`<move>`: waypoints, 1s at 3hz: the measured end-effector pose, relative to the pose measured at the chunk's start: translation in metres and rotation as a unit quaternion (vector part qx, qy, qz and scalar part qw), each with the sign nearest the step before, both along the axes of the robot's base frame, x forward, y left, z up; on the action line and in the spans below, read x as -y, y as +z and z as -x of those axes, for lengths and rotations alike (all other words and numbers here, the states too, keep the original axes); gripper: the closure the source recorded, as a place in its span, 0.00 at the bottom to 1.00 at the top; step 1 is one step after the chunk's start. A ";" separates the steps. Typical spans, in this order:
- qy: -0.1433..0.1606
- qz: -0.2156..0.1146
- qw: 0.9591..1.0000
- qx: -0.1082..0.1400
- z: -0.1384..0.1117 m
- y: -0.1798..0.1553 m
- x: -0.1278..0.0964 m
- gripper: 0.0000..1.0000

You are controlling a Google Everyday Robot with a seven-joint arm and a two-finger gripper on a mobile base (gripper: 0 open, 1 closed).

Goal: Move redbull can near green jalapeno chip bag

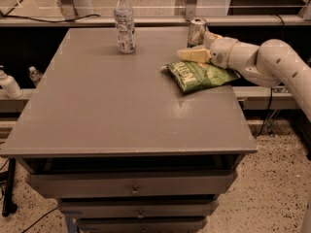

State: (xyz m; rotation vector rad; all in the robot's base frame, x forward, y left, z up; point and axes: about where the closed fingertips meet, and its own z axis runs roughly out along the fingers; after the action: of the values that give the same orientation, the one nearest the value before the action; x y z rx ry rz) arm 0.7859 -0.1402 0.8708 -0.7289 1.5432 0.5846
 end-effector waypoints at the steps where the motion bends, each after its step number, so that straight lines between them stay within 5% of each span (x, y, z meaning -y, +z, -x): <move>1: -0.005 0.002 1.000 0.001 0.003 0.005 0.006 0.00; 3: -0.039 0.022 0.999 0.013 0.040 0.053 0.060 0.00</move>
Offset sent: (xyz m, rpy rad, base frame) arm -0.0301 -0.0612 0.0531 -0.0556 -0.0216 -0.0671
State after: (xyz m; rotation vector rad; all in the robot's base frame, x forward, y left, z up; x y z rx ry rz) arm 0.7461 -0.2007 0.9242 -0.7049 1.5573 0.4828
